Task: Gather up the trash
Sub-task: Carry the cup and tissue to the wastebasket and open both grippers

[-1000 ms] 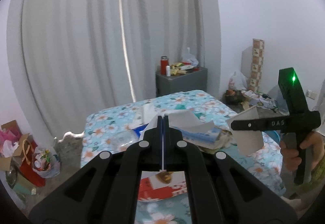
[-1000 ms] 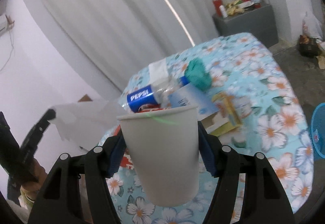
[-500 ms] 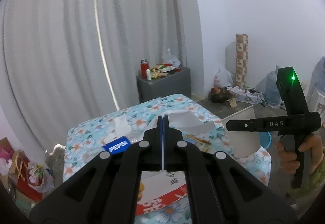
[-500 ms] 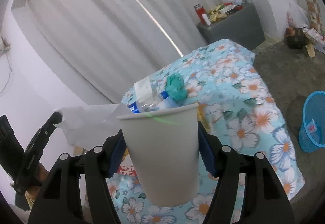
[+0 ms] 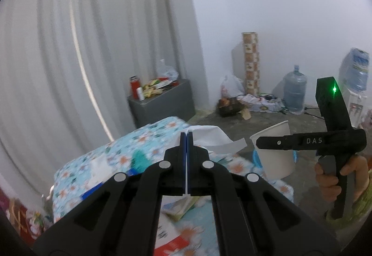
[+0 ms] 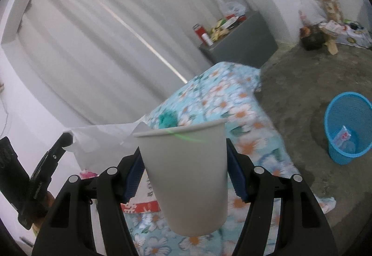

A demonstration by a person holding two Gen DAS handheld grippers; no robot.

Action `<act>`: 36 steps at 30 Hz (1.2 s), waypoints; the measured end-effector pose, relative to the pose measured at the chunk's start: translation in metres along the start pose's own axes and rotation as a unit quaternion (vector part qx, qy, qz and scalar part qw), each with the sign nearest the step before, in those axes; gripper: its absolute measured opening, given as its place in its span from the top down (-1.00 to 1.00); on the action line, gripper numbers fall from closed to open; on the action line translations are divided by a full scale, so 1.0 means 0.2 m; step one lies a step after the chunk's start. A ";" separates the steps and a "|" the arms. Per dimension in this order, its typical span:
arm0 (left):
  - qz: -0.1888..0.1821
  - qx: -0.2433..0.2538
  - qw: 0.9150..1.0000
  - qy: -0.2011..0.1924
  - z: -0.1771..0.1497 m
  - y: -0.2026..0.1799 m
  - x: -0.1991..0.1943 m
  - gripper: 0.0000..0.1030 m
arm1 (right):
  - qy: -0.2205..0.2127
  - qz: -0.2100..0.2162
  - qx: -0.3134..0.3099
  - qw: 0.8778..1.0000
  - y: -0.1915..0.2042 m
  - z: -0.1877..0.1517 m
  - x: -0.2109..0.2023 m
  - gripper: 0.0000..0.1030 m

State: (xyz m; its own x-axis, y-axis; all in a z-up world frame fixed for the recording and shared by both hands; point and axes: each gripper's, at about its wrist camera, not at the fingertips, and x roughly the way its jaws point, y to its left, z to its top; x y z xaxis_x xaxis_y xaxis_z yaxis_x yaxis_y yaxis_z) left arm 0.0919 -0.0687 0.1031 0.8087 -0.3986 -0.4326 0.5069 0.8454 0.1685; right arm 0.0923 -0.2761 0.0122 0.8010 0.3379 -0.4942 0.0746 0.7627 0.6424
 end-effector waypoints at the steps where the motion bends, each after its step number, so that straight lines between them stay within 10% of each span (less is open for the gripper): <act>1: -0.008 0.004 1.000 -0.001 0.02 -0.03 0.02 1.00 | -0.008 -0.006 0.008 1.000 -0.04 0.01 -0.03 -0.23; 11: -0.161 0.006 0.985 0.055 0.24 -0.42 0.54 1.00 | -0.091 -0.100 0.098 0.986 -0.54 0.10 -0.29 -0.23; 18: -0.250 0.003 0.953 0.170 0.26 -0.83 1.19 1.00 | -0.098 -0.176 0.199 0.959 -1.15 0.15 -0.34 -0.23; 28: -0.246 0.042 0.921 0.300 -0.03 -1.34 2.08 1.00 | -0.042 -0.241 0.296 0.923 -1.89 0.19 -0.07 -0.27; 31: -0.260 0.023 0.909 0.324 -0.11 -1.43 2.28 0.97 | -0.014 -0.247 0.319 0.915 -2.09 0.20 0.03 -0.64; 33: -0.255 0.016 0.908 0.332 -0.15 -1.47 2.36 0.50 | 0.015 -0.259 0.330 0.908 -2.22 0.20 0.11 -0.67; 36: -0.254 0.014 0.915 0.315 -0.17 -1.51 2.38 0.32 | 0.030 -0.294 0.338 0.893 -2.31 0.18 0.13 -0.67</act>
State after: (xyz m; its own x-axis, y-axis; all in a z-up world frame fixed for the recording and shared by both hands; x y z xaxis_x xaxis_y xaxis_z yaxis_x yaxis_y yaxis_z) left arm 0.3139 -0.5007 -0.1840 0.1393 -0.4468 -0.8837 0.7835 0.5955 -0.1775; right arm 0.1008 -0.6387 -0.2761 0.4732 0.0319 -0.8804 0.8304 0.3175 0.4578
